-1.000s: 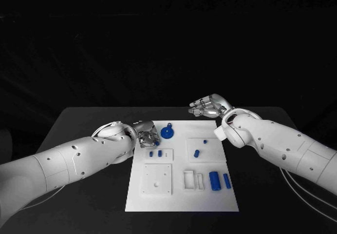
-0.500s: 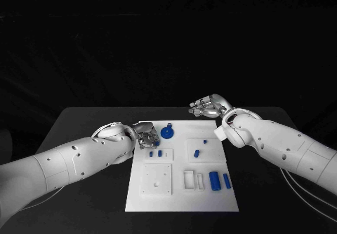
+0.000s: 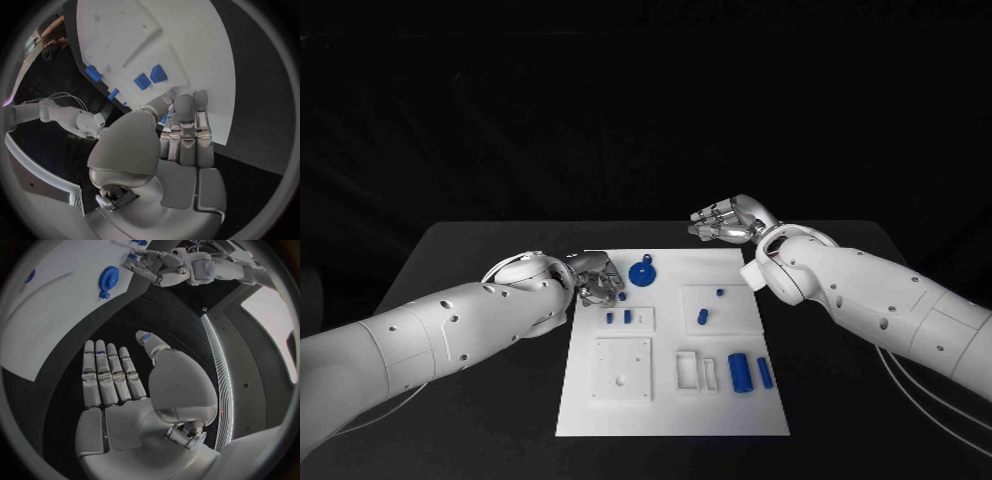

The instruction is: Assemble the parts on the task board

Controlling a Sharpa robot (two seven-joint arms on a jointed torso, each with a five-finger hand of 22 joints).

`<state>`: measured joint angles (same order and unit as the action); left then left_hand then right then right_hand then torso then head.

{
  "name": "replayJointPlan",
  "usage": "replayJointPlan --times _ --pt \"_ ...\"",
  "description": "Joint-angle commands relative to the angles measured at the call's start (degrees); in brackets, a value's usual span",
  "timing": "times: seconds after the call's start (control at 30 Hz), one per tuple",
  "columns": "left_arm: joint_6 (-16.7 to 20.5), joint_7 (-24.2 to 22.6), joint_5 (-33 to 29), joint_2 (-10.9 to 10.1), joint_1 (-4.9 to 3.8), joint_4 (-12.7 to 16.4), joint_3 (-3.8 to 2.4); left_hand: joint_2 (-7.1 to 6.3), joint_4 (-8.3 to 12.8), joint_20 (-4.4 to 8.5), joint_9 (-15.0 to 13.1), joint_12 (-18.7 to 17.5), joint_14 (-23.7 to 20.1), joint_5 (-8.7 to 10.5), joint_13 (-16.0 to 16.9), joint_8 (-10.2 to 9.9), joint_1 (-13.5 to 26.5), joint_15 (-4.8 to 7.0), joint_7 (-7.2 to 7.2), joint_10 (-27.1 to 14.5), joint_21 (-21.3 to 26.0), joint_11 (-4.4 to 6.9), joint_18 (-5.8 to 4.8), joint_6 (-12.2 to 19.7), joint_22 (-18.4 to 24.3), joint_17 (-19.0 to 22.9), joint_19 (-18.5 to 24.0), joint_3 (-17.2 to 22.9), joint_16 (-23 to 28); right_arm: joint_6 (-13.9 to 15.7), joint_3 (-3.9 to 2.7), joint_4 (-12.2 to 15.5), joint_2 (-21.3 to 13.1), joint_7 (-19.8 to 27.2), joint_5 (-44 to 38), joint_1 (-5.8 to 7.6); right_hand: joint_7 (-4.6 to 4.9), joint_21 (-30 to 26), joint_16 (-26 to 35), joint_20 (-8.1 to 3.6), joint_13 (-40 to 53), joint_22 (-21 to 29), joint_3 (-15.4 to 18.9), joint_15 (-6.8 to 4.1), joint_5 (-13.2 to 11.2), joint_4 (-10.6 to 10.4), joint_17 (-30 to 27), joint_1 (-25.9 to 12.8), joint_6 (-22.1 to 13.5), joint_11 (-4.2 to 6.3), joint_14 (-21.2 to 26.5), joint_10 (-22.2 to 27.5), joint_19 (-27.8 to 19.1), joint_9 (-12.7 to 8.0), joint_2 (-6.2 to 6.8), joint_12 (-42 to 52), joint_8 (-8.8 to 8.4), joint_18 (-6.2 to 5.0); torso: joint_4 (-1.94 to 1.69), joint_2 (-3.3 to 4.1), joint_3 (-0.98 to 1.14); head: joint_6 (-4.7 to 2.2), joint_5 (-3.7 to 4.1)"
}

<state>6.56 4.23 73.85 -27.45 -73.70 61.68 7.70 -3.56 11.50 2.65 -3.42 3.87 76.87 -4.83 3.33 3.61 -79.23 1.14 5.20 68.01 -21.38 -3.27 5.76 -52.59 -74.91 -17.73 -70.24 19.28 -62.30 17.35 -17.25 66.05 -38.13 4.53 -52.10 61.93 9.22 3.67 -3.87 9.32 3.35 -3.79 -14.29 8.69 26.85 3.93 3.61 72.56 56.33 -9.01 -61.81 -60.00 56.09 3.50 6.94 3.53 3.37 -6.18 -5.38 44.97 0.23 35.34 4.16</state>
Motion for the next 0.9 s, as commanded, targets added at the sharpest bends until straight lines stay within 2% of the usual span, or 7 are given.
replayJointPlan --times 0.03,0.2,0.4,0.47,0.57,0.73,0.9 --pt "2.4 -0.3 0.7 -0.6 0.19 -0.7 0.16 -0.63 -0.3 -0.54 0.0 -0.3 -0.7 -0.06 0.1 -0.2 -0.3 -0.21 0.34 -2.5 0.5 -1.84 1.06 -0.4 -1.1 0.5 0.1 -0.1 0.4 -1.9 -0.03 0.0 -0.2 0.6 -0.2 -0.11 -0.01 0.3 0.3 -0.06 -0.1 0.1 -0.2 0.11 0.2 0.7 -0.1 0.1 -0.1 0.00 0.2 0.4 -0.2 -0.1 -0.13 -0.2 0.07 -0.83 -0.02 0.05 -0.04 -0.09 0.10" --pt "8.9 -5.0 -2.0 -1.8 0.18 -1.4 0.07 -0.40 0.4 -0.29 -0.4 -0.2 -1.2 -1.08 0.1 1.0 -1.5 0.03 2.39 -0.6 0.4 -1.66 1.25 -7.5 -1.4 1.2 0.8 1.3 1.5 -5.6 -0.03 0.0 -0.4 1.4 -0.6 -0.18 -0.27 1.0 0.0 -0.83 -0.1 -0.1 -1.7 -0.75 0.1 2.1 0.0 0.2 1.9 0.51 -2.4 -0.9 2.4 0.0 -0.75 -0.2 0.16 -1.39 -0.02 -0.01 -0.03 -0.36 0.04" --pt "13.0 -9.7 -10.5 -5.0 0.09 -0.5 -0.37 -1.16 2.7 0.12 -0.2 -0.2 -1.2 -3.14 0.1 0.2 -2.0 0.22 2.72 0.3 -3.6 -1.72 1.27 -7.3 -1.6 1.8 3.2 4.0 2.9 -9.5 -0.03 -0.2 -1.2 2.7 -3.0 -0.22 -1.42 3.0 -0.9 -3.88 0.1 -0.5 -6.0 -3.77 0.3 4.5 0.8 -0.5 5.9 2.48 -10.1 -6.2 9.6 0.5 -0.52 0.2 0.74 -1.81 -0.15 -0.11 -0.06 -0.54 0.23" --pt "13.3 -11.0 -13.7 -6.7 0.03 0.4 -0.58 -1.71 3.6 0.00 -0.2 -0.2 -1.7 -4.60 0.1 0.2 -2.4 -0.04 3.11 -0.9 -4.5 -2.12 1.34 -6.0 -1.6 1.9 4.0 4.5 3.2 -10.8 -0.02 -0.3 -1.6 3.3 -3.9 -0.22 -1.78 3.9 -1.2 -5.03 0.0 -0.7 -6.8 -4.79 3.6 5.2 1.2 -0.3 7.4 3.19 -12.4 -8.2 11.8 0.7 -0.51 -0.1 0.67 -1.63 -0.06 -0.05 -0.02 -0.75 0.00" --pt "13.3 -12.6 -18.1 -9.1 -0.19 2.0 -0.79 -1.84 4.3 -0.27 -0.2 -0.2 -2.4 -5.96 0.1 0.9 -2.5 -0.23 3.26 -1.7 -7.8 -2.35 1.70 -5.1 -1.5 1.5 5.7 5.0 2.6 -12.0 -0.02 -0.3 -2.4 3.6 -5.8 -0.23 -2.16 6.1 -2.7 -6.93 0.1 -1.5 -6.2 -6.59 3.8 6.2 2.4 0.3 8.7 4.07 -16.5 -10.3 16.0 0.9 -0.53 0.0 0.58 -1.60 -0.26 -0.16 -0.18 -0.90 -0.05" --pt "12.1 -14.0 -27.2 -12.8 -0.67 5.4 -0.99 -1.15 3.7 -0.28 -0.3 0.1 -2.2 -4.74 0.1 1.6 -1.7 -0.01 2.80 0.0 -8.9 -1.87 1.85 -6.2 -1.3 1.4 6.3 4.6 2.4 -12.4 -0.02 0.3 -4.0 3.2 -10.0 -0.23 -3.00 12.4 -7.7 -11.28 0.1 -4.8 -3.0 -10.11 3.1 8.0 8.0 1.6 10.5 5.88 -24.8 -14.3 24.3 0.9 -0.88 -0.1 0.36 -0.96 -0.48 -0.41 -0.42 -1.11 -0.22" --pt "11.3 -14.3 -32.2 -14.9 -0.91 8.1 -1.04 0.17 2.2 0.10 -0.3 1.0 -1.6 -2.53 0.2 2.2 -1.0 0.66 1.97 3.4 -7.4 -0.52 1.20 -7.8 -0.1 1.4 5.5 1.5 2.3 -11.7 -0.02 1.7 -5.5 1.8 -15.1 -0.23 -3.55 19.5 -19.1 -13.55 0.2 -10.4 -0.9 -11.34 2.0 10.3 20.4 1.7 12.1 7.11 -22.8 -16.8 24.8 0.9 -1.67 -0.2 0.15 -0.01 -0.49 -0.73 -0.65 -1.12 0.51"
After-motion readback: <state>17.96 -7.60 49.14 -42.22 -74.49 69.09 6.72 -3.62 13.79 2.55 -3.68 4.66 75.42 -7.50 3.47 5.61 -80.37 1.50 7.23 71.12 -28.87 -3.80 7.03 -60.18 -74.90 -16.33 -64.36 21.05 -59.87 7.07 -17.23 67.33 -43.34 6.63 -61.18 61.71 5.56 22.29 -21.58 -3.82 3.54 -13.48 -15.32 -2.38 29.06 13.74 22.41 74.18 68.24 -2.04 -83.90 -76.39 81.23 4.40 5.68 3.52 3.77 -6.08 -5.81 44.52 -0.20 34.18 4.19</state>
